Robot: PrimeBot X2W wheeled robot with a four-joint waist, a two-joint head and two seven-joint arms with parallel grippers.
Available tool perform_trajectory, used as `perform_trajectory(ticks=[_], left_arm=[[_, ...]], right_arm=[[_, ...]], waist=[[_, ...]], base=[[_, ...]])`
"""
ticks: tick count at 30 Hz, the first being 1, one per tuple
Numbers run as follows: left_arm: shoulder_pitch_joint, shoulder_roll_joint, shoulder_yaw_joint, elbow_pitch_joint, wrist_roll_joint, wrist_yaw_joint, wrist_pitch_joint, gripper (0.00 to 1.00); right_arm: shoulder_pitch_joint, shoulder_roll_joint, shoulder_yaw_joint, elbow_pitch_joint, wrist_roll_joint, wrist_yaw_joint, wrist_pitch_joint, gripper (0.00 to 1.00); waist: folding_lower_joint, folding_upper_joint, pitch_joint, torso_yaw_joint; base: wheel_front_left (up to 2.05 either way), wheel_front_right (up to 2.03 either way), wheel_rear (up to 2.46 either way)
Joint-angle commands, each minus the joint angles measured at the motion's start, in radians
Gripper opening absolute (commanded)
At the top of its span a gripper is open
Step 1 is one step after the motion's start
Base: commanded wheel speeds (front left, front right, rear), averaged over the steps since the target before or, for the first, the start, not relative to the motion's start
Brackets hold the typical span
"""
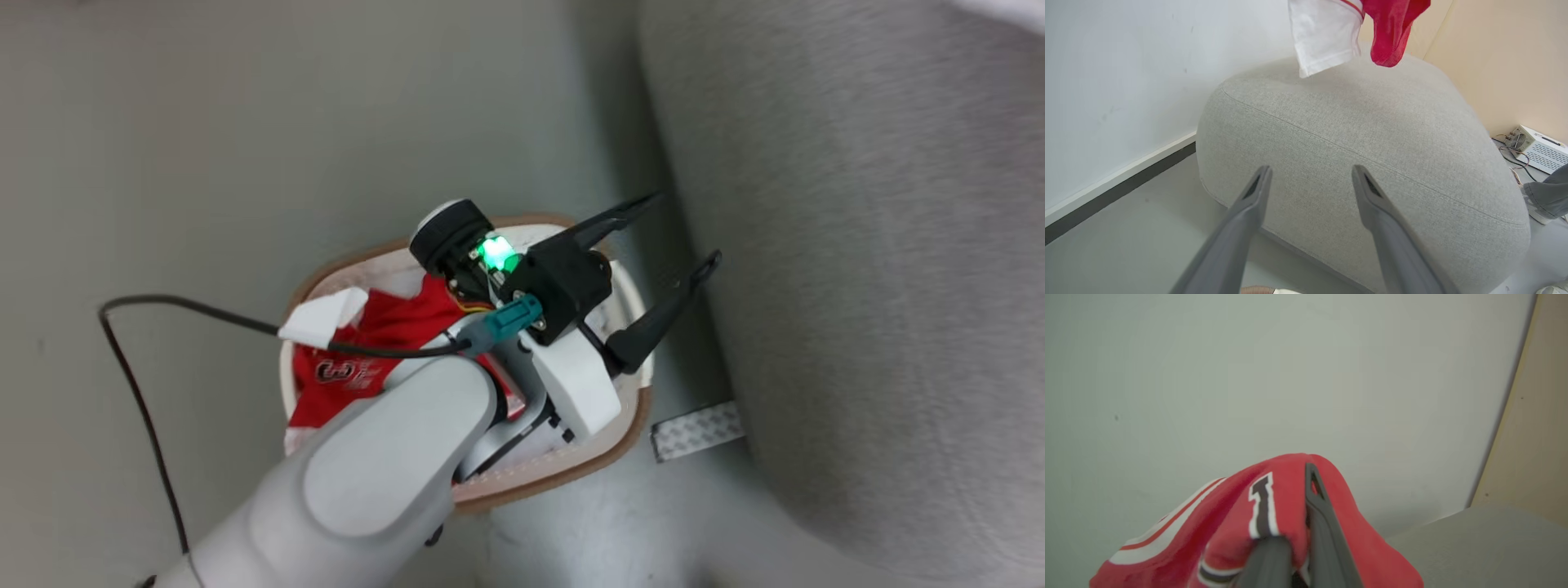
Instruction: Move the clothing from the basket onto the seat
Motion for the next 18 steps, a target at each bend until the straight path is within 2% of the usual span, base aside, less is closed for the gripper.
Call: perform_trajectory(ticks=[1,6,12,14,15,18], left_arm=[[-0.024,-0.007,-0.001,0.008,0.01,-0.005,-0.014,1.0],[-0.033,-0.017,-0.002,0.039,0.001,-0.005,-0.05,1.0],[-0.01,-0.012,-0.001,0.076,-0.015,0.0,-0.08,1.0],[0.0,-0.004,0.005,0.087,-0.019,0.005,-0.087,1.0],[0.006,0.0,0.008,0.093,-0.023,0.008,-0.09,1.0],[0.027,0.012,0.016,0.109,-0.032,0.015,-0.109,1.0]], right_arm=[[-0.051,-0.021,-0.044,0.059,-0.052,0.0,0.013,0.0],[-0.129,-0.024,-0.187,0.225,-0.245,0.0,0.014,0.0],[-0.053,0.042,-0.313,0.388,-0.427,0.0,-0.035,0.0],[-0.016,0.084,-0.335,0.428,-0.461,0.0,-0.048,0.48],[0.006,0.101,-0.338,0.439,-0.479,0.0,-0.06,1.0],[0.067,0.151,-0.319,0.451,-0.494,0.0,-0.095,1.0]], waist=[[-0.0004,0.0,0.103,0.093],[-0.0004,0.0,0.128,0.137],[-0.0004,0.0,0.103,0.142],[-0.0004,0.0,0.085,0.133],[-0.0004,0.0,0.076,0.128],[-0.0004,0.0,0.042,0.116]], base=[[0.0,0.0,0.0],[0.0,0.0,0.0],[0.0,0.0,0.0],[0.0,0.0,0.0],[0.0,0.0,0.0],[0.0,0.0,0.0]])
